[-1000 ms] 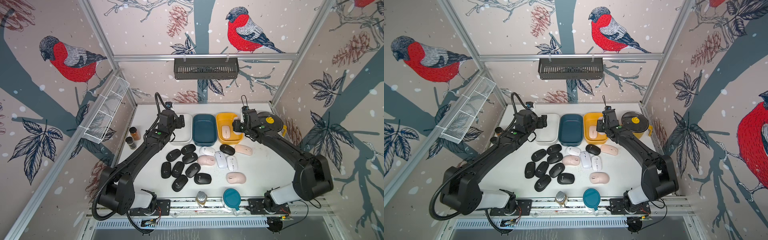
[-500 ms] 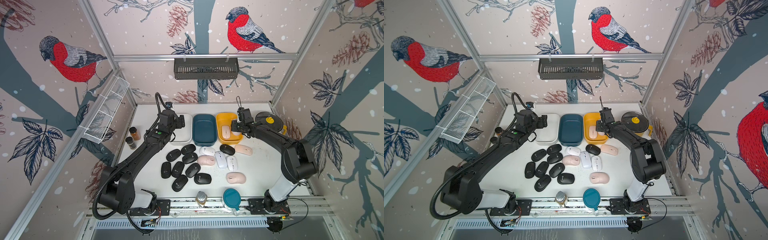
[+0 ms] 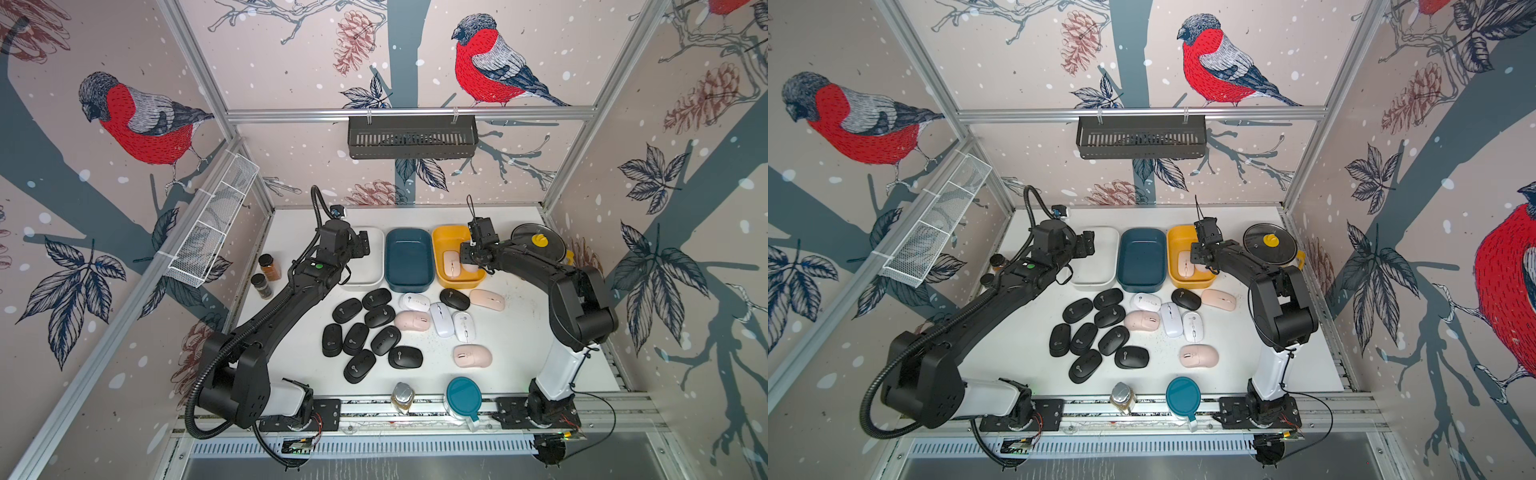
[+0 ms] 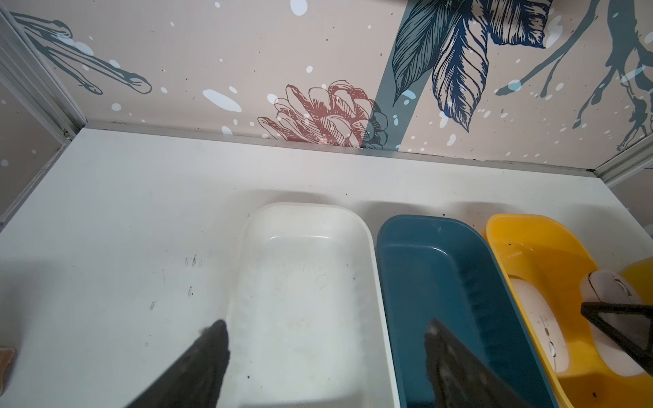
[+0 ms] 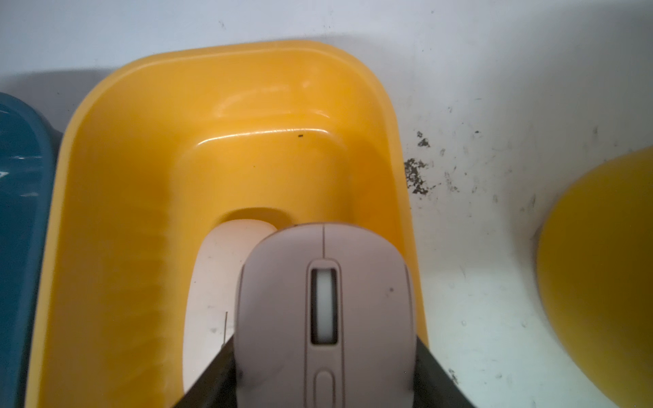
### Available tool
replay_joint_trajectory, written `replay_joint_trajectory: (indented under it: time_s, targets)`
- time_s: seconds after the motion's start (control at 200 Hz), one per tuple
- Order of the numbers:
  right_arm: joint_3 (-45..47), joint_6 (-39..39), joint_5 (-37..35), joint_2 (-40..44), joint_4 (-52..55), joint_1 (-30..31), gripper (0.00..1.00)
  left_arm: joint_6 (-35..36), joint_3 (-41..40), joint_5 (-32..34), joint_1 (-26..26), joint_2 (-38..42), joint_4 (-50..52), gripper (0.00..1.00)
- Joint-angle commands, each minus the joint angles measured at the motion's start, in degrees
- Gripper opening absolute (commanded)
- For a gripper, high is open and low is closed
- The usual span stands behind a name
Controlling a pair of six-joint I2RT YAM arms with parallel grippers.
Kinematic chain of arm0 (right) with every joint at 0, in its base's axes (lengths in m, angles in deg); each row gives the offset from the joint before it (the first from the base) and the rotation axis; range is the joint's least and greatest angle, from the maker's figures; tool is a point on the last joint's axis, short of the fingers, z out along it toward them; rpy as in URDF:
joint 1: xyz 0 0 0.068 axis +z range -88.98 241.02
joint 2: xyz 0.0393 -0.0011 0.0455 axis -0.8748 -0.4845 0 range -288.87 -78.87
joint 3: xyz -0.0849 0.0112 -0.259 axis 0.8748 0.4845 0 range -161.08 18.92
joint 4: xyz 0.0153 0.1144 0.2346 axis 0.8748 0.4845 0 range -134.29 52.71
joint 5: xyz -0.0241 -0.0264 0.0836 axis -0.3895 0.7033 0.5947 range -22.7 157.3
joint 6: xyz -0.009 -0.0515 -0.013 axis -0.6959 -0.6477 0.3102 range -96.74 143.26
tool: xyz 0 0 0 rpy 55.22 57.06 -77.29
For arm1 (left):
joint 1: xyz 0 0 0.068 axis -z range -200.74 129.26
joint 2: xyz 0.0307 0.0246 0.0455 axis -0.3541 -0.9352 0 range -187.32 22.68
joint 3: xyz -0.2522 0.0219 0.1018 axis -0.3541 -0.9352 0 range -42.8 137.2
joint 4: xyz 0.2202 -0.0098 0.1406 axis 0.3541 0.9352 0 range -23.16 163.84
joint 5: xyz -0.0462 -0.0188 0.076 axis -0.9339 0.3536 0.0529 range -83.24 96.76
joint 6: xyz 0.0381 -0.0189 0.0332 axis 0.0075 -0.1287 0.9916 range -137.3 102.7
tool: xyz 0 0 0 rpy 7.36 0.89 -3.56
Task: Place the mice by color into the storage box
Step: Place the mouse in the storage box.
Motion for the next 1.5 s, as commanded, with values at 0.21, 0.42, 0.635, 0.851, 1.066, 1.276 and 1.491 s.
replay_joint_trajectory:
  time_s: [0.21, 0.42, 0.635, 0.851, 1.066, 1.276, 1.491]
  targets:
    - [-1.56, 1.76, -4.7, -2.94, 2.46, 0.82, 0.54, -0.79, 0.59, -0.97, 0.1, -0.31, 0.23, 0.86]
    - [-1.77, 2.1, -5.35, -3.91, 2.72, 0.83, 0.54, -0.91, 0.42, -0.48, 0.1, 0.05, 0.03, 0.86]
    - [-3.02, 2.76, -5.44, -5.25, 3.31, 0.95, 0.55, -0.93, 0.36, -0.55, 0.12, 0.05, 0.02, 0.86]
    - [-3.33, 2.95, -6.04, -6.01, 3.73, 0.91, 0.57, -0.93, 0.39, -0.39, 0.09, 0.23, 0.14, 0.86]
    - [-3.94, 3.18, -5.4, -6.66, 3.64, 0.97, 0.6, -0.94, 0.35, -0.27, 0.1, 0.32, 0.13, 0.86]
    - [-4.82, 2.84, -5.4, -7.03, 4.08, 0.96, 0.66, -0.96, 0.3, -0.12, 0.06, 0.23, 0.12, 0.86]
    - [-5.7, 2.66, -5.14, -5.46, 4.41, 1.01, 0.69, -1.01, 0.28, 0.37, 0.08, 0.22, 0.15, 0.86]
